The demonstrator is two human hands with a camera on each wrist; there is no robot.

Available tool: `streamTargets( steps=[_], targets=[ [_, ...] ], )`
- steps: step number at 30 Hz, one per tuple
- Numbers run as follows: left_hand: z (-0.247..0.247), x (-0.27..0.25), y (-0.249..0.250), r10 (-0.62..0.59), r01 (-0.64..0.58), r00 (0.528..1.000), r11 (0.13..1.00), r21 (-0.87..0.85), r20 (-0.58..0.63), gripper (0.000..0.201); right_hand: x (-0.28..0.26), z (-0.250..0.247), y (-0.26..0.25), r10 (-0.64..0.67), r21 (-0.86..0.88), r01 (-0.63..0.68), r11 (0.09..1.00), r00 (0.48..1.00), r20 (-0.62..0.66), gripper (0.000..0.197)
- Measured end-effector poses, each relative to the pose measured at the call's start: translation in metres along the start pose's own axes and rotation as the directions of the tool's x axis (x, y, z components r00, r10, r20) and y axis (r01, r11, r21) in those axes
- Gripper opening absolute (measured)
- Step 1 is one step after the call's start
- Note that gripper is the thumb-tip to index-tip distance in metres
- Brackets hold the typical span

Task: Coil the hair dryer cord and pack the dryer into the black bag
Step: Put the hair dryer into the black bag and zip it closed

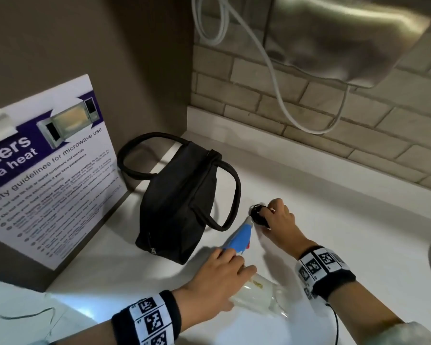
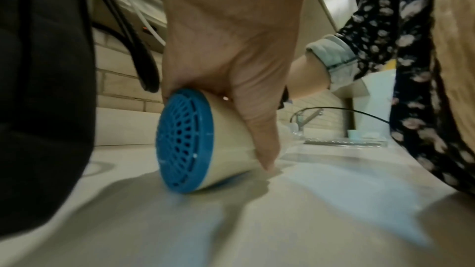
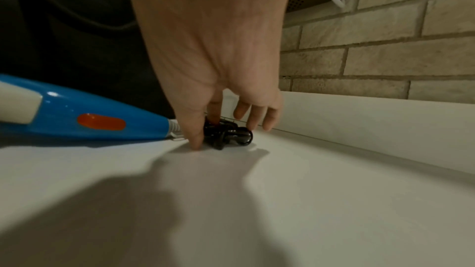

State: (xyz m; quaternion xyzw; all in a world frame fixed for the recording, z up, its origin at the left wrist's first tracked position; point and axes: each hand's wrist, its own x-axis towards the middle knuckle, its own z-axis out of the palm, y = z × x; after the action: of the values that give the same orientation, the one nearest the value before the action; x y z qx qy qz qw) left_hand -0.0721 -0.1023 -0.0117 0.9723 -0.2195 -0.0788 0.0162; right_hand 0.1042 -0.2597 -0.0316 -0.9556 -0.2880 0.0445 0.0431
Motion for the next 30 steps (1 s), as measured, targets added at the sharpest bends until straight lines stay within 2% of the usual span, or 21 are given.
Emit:
streamTargets(
  steps=[3,5,7,9,12,14,16,18,22,25,30],
  targets=[
    [-0.01,-0.004,-0.006,-0.044,0.041,0.999,0.98,-0.197,-0.011,0.083,0.002,-0.001,0.007,-0.043,0.125,0.036,0.992,0.998,0.05,0.042],
    [-0.021,-0.008,-0.009,-0.087,0.07,0.995,0.938,-0.339,-0.037,0.078,0.005,-0.004,0.012,-0.063,0.236,0.037,0.971,0.993,0.103,0.032],
    [-0.035,-0.014,-0.014,-0.143,0.075,0.986,0.833,-0.548,-0.082,0.077,0.006,-0.011,0.013,-0.023,0.299,0.002,0.954,0.998,0.067,0.02],
    [-0.05,-0.02,-0.018,-0.195,0.045,0.973,0.686,-0.726,-0.124,0.078,0.006,-0.018,0.014,0.066,0.374,-0.065,0.925,0.998,0.012,0.02],
    [-0.069,-0.031,-0.026,-0.259,-0.027,0.949,0.504,-0.863,-0.181,0.082,0.002,-0.031,0.01,0.203,0.539,-0.111,0.835,0.973,-0.115,0.012],
    [-0.081,-0.036,-0.032,-0.308,-0.068,0.931,0.377,-0.924,-0.194,0.082,-0.005,-0.048,-0.001,0.257,0.674,-0.058,0.736,0.946,-0.2,0.024],
    [-0.094,-0.041,-0.039,-0.313,-0.121,0.93,0.234,-0.965,-0.192,0.077,-0.013,-0.072,-0.019,0.292,0.82,0.023,0.572,0.928,-0.23,0.027],
    [-0.105,-0.047,-0.044,-0.295,-0.177,0.933,0.122,-0.977,-0.206,0.072,-0.019,-0.092,-0.036,0.291,0.908,0.077,0.413,0.933,-0.211,0.035],
    [-0.116,-0.056,-0.051,-0.313,-0.255,0.92,-0.027,-0.966,-0.235,0.062,-0.029,-0.12,-0.069,0.216,0.982,0.075,0.175,0.97,-0.113,0.027],
    [-0.119,-0.061,-0.054,-0.309,-0.284,0.918,-0.073,-0.956,-0.249,0.058,-0.03,-0.131,-0.089,0.186,1.0,0.009,-0.001,0.983,-0.008,0.03],
    [-0.121,-0.067,-0.059,-0.324,-0.315,0.906,-0.08,-0.946,-0.274,0.058,-0.024,-0.142,-0.111,0.225,0.976,-0.07,-0.207,0.967,0.117,0.053]
  ],
)
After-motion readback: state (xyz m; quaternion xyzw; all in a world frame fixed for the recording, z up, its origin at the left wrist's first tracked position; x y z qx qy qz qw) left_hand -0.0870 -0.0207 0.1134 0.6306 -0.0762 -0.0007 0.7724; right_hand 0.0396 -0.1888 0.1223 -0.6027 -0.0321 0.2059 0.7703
